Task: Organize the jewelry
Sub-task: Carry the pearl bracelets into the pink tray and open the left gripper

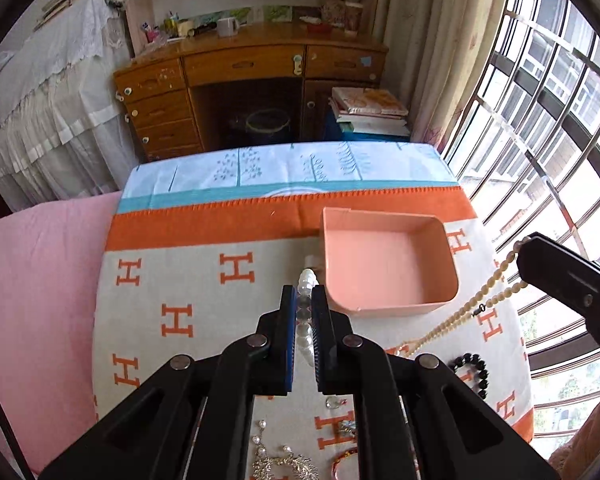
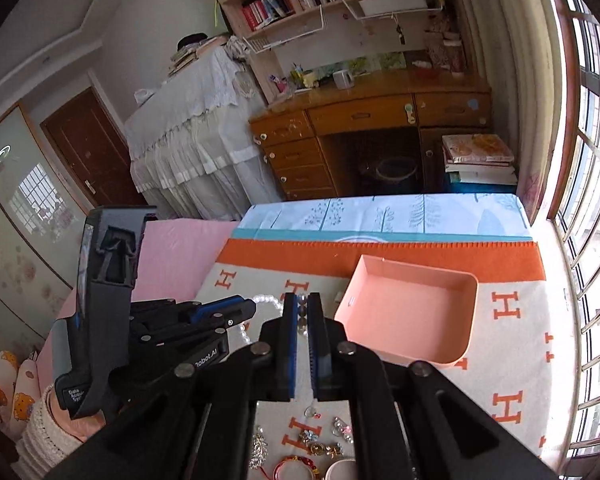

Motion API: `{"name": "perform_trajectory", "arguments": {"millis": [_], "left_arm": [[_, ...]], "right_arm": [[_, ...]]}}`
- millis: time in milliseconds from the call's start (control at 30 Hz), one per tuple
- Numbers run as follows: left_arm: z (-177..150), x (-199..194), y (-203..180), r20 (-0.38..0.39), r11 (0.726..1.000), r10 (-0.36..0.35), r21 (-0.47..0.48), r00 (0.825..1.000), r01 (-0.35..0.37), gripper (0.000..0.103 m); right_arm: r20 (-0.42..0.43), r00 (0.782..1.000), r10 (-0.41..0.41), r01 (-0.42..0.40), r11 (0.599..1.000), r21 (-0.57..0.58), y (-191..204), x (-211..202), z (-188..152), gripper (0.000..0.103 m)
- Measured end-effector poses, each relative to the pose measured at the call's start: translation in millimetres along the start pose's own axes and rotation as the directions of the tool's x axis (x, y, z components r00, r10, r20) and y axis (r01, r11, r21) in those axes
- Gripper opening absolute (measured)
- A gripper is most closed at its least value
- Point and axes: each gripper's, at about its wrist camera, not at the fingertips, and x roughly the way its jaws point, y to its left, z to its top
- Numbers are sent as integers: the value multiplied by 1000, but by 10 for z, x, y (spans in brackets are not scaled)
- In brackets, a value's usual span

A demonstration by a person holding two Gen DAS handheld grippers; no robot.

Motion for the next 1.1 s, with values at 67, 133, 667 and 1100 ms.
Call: {"name": "perform_trajectory", "arguments": {"millis": [67,133,667,1100], "left_arm": [[102,-63,-161,24,1000,-4,19,1000,3,5],[218,-68,-311,40,999,-11,38,999,9,5],[-44,1558,-646,-266,999,25,38,964,-15,5],[-203,1366,-663,-264,995,73,85,962,-52,22]], "right_arm": [[26,1000,-17,16,1000,16,-78,-52,61,5],[49,999,-21,19,999,44,-177,-96,109,5],[7,998,-60,57,979,195,-928,281,168,5],[-103,993,-49,70,975,211,-1048,638,-49,6]]}}
